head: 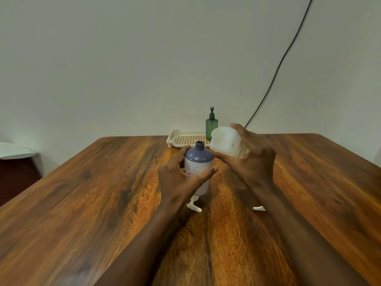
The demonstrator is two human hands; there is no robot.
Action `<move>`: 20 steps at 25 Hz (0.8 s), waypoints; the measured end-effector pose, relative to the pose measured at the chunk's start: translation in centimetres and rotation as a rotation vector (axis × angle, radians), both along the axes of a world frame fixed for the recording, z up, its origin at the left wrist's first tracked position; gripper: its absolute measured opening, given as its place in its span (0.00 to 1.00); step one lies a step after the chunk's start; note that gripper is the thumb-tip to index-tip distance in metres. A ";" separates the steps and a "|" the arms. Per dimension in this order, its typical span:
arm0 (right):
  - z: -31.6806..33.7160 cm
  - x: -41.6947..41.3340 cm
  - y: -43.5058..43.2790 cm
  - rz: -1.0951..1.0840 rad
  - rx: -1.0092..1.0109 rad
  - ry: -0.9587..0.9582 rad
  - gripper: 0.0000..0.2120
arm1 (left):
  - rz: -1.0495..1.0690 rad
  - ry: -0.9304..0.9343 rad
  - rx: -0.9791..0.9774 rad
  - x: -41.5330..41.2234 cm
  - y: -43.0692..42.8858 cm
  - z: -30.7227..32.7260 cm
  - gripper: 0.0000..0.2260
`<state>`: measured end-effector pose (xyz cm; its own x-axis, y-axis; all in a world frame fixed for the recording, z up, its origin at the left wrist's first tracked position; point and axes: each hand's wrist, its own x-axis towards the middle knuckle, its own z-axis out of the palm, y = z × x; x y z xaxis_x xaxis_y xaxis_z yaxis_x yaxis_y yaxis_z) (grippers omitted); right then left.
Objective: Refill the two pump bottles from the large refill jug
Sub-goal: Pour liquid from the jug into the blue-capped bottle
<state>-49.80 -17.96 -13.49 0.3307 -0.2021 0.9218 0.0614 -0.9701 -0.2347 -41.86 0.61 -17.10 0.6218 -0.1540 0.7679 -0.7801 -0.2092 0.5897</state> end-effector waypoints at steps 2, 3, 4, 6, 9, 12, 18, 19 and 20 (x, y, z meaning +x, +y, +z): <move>0.0 -0.1 0.0 -0.011 -0.075 -0.018 0.39 | -0.024 0.002 0.012 -0.2 -0.2 -0.1 0.37; 0.0 -0.1 -0.1 -0.010 -0.100 -0.022 0.39 | -0.035 0.004 0.018 -0.3 -0.2 -0.1 0.38; -0.1 0.0 -0.2 -0.008 -0.119 -0.019 0.38 | -0.042 0.006 0.023 -0.5 -0.3 -0.2 0.38; -0.2 0.0 -0.4 -0.003 -0.149 -0.004 0.38 | -0.043 0.009 0.028 -0.7 -0.4 -0.3 0.40; -0.4 -0.1 -0.7 0.008 -0.172 -0.002 0.37 | -0.045 0.012 0.036 -0.7 -0.4 -0.4 0.40; -0.6 -0.1 -0.9 0.015 -0.189 0.016 0.38 | -0.041 0.011 0.043 -0.7 -0.4 -0.4 0.40; -0.8 0.0 -1.3 0.034 -0.193 0.027 0.38 | -0.050 0.015 0.059 -0.8 -0.5 -0.5 0.40; -0.8 0.0 -1.4 0.035 -0.195 0.028 0.38 | -0.051 0.014 0.063 -0.8 -0.5 -0.6 0.40; -0.8 0.1 -1.5 0.037 -0.200 0.029 0.38 | -0.050 0.015 0.066 -0.7 -0.6 -0.6 0.40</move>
<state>-49.73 -19.41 -14.33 0.3617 -0.0036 0.9323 0.0934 -0.9948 -0.0400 -42.59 0.05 -17.72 0.6231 -0.2350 0.7460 -0.7820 -0.2086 0.5874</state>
